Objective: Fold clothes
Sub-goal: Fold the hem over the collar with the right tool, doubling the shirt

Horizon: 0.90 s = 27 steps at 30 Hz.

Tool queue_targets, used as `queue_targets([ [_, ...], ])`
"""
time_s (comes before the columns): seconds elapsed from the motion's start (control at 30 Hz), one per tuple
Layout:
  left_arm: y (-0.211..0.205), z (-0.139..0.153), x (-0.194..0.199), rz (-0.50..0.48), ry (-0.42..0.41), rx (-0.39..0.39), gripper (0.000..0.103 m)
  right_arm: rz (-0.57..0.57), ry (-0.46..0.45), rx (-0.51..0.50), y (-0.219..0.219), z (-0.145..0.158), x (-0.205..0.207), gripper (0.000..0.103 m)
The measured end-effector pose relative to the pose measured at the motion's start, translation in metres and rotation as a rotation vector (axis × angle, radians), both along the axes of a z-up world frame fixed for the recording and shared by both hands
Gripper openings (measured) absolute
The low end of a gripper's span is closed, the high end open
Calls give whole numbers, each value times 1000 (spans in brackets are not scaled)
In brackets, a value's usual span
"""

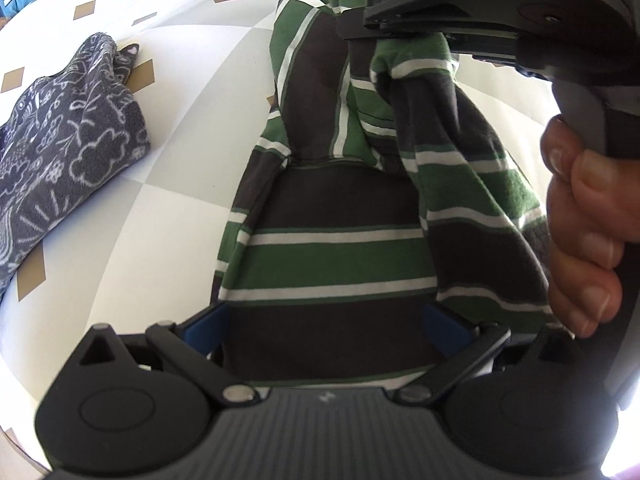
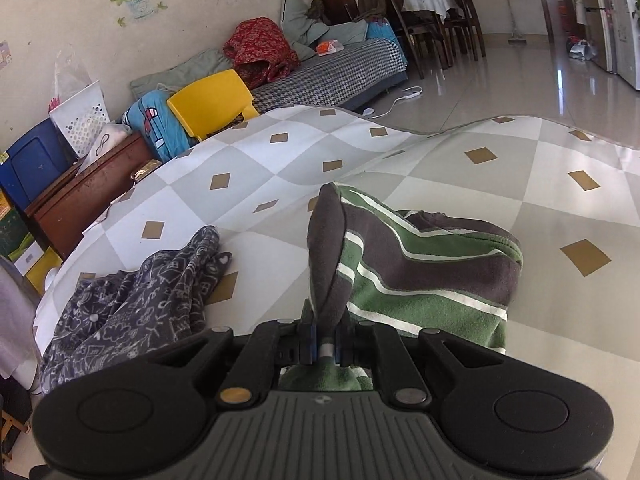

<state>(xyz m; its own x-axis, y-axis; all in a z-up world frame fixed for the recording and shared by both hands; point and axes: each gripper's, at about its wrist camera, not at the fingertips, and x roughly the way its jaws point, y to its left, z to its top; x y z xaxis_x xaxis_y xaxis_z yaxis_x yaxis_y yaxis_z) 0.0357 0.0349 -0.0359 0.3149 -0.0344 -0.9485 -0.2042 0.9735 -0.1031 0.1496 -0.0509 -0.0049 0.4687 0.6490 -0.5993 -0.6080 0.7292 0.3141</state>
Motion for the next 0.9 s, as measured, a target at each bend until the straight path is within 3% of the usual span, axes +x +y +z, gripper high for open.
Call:
queue_targets([
  [0.07,2,0,-1,0,-2,-7,103,8,9,2,2,-4,2,13],
  [0.2,2,1,-3,2,10,-14,103,47,61,11,7,-11,5,31],
  [0.3,6,2,-6,8,12,-27,103,74,43,-14,13,-9,1,37],
  [0.63,21,2,-12,37,29,-93,103,103,-33,-148,15,-4,-14,38],
  [0.8,30,2,-22,35,30,-41,103,112,-63,-182,17,-5,-19,41],
  [0.9,41,-2,-28,62,46,-49,103,132,-84,-210,20,-7,-24,41],
])
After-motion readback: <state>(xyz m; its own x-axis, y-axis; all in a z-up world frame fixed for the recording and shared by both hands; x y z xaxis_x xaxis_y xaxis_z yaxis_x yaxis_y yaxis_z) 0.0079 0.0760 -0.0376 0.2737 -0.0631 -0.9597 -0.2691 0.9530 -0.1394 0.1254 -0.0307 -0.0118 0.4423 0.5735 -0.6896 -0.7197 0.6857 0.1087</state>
